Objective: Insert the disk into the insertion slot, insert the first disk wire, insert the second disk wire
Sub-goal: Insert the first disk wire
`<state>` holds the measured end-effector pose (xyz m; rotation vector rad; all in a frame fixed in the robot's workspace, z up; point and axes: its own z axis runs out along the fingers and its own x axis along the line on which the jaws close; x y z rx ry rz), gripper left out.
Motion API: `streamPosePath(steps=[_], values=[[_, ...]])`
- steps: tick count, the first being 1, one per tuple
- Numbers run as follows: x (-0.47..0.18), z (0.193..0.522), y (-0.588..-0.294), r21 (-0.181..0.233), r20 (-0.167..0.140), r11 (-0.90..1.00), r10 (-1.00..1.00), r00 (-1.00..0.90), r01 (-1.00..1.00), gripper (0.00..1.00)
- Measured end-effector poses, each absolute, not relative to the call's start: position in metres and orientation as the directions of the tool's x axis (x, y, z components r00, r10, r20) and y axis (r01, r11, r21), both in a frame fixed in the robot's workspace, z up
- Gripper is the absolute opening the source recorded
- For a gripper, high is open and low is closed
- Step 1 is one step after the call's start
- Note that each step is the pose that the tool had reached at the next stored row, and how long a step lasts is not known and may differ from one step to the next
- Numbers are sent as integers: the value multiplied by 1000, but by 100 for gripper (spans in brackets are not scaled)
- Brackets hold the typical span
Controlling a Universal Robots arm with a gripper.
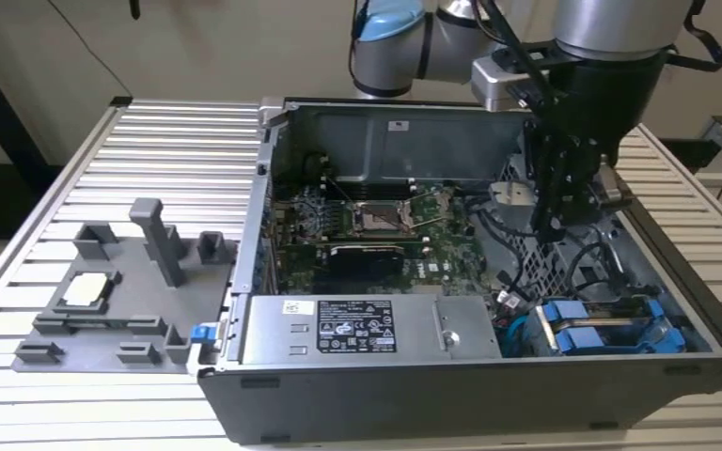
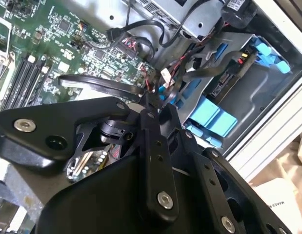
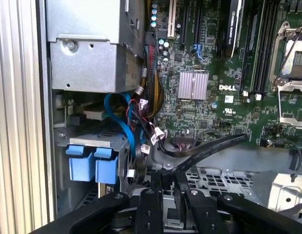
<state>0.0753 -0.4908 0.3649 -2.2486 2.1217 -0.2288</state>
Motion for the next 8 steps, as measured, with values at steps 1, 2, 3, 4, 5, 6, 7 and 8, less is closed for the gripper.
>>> streamPosePath(steps=[1, 2, 3, 4, 5, 6, 7, 8], values=[[74, 364, -490, -138, 81, -64, -995, 53, -988, 26], [72, 364, -490, -143, 84, -65, -995, 53, -988, 26], [70, 363, -490, -148, 88, -65, -995, 53, -987, 26], [68, 363, -489, -153, 90, -65, -995, 52, -986, 26], [65, 363, -489, -157, 92, -66, -994, 52, -985, 26], [63, 363, -488, -161, 94, -66, -994, 51, -985, 26], [61, 363, -487, -165, 96, -66, -994, 51, -984, 26], [59, 363, -486, -170, 98, -67, -994, 51, -983, 26]])
